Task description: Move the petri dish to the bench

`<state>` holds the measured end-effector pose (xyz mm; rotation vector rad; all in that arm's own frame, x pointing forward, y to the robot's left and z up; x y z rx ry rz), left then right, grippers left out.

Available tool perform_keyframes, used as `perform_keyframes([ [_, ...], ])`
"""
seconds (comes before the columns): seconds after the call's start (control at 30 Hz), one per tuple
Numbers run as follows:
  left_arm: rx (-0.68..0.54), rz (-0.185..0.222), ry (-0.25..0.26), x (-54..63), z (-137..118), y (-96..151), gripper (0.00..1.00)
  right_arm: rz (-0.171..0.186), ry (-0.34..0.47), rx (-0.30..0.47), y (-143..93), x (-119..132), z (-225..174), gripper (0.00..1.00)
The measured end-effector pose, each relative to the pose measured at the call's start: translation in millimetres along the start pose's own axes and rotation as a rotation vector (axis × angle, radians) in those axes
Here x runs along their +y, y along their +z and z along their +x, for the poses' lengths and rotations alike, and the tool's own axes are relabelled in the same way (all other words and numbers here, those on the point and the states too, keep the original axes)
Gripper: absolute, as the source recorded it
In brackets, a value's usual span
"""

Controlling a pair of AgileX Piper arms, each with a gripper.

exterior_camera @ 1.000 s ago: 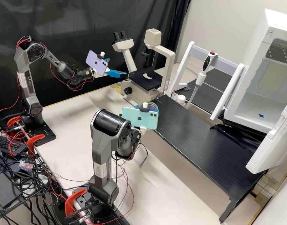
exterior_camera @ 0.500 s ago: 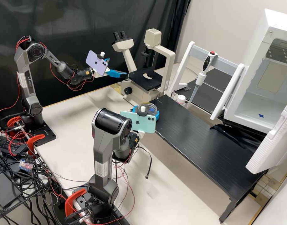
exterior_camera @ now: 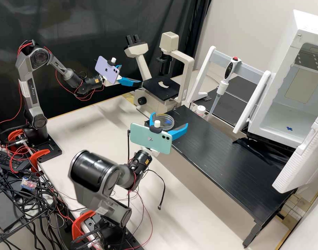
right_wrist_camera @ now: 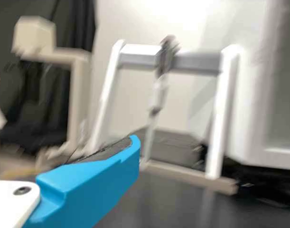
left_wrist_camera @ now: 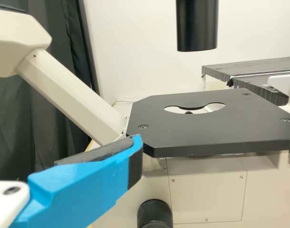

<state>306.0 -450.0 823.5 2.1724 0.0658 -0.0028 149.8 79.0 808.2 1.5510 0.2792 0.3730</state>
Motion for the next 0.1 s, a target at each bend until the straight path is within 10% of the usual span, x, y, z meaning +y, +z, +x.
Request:
perform_keyframes([
  [0.1,0.0,0.0,0.0,0.0,0.0,0.0,1.0,0.064,0.072,0.012,-1.5,12.9,-3.6,1.0],
])
